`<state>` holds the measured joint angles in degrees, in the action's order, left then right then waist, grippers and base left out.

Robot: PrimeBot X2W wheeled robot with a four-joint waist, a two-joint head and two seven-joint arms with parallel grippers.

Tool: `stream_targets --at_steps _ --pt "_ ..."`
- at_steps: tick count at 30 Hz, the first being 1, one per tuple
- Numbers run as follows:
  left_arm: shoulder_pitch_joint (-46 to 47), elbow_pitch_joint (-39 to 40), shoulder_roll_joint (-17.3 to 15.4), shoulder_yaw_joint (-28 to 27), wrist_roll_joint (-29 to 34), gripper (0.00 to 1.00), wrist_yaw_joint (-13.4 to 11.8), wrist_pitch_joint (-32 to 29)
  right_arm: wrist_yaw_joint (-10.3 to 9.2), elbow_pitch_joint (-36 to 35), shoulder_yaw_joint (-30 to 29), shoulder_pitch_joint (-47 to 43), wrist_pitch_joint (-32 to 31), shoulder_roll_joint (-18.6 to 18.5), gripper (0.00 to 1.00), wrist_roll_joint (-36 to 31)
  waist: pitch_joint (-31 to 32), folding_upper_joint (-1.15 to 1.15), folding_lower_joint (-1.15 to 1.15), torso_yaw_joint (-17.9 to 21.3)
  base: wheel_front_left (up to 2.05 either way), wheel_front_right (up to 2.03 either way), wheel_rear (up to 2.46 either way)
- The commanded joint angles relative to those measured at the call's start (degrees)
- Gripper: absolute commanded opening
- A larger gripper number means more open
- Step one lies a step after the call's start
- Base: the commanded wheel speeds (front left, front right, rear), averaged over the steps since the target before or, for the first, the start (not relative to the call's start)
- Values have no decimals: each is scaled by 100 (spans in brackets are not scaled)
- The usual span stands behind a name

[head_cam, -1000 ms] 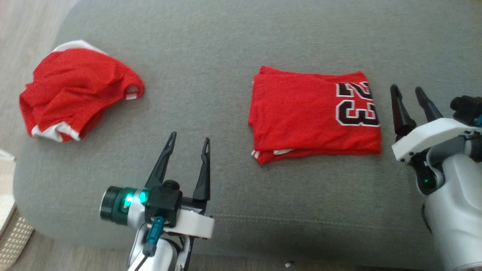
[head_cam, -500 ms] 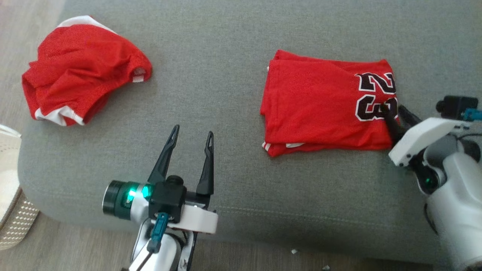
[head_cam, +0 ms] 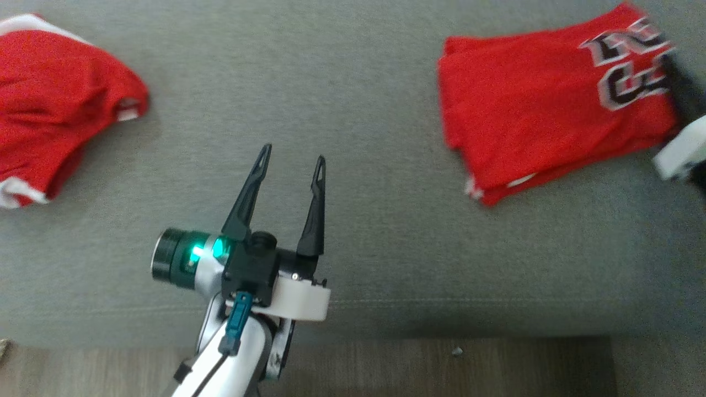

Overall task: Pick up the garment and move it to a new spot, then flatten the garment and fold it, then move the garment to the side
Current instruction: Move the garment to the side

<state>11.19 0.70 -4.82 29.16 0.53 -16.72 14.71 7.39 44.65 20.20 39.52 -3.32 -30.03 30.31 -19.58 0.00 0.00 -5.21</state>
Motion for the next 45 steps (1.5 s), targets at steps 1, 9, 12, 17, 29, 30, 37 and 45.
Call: stream_targets --at_steps 1,9,12,17,29,30,37,45 --pt "253 188 -52 -109 96 100 -58 29 10 -240 -81 131 93 -311 0 -136 -326 0 0 332 0 0 0" --pt "671 194 -166 74 161 100 -104 29 10 -621 -907 345 163 -779 0 -545 -893 0 0 864 0 0 0" --pt "798 210 -203 138 176 100 -137 29 10 -689 -1273 420 159 -893 0 -799 -1036 0 0 923 0 0 0" --pt "913 237 -243 216 172 100 -200 29 10 -842 -1796 486 40 -959 0 -1254 -1194 0 0 959 0 0 0" --pt "1040 85 -248 394 -2 100 -317 29 10 -1718 -3817 292 -256 -267 100 -3550 -1130 0 0 750 0 0 0" --pt "1026 71 -247 403 -13 100 -328 29 10 -1843 -3848 228 -203 -124 100 -3716 -1059 0 0 707 0 0 0" --pt "815 22 -291 292 -150 100 -452 29 10 -2346 -3502 -259 515 892 100 -4161 -484 0 0 387 0 0 0" --pt "289 -70 -250 -66 -566 100 -283 29 10 -2191 -2737 -1223 1690 1794 100 -3583 495 0 0 -94 0 0 0"
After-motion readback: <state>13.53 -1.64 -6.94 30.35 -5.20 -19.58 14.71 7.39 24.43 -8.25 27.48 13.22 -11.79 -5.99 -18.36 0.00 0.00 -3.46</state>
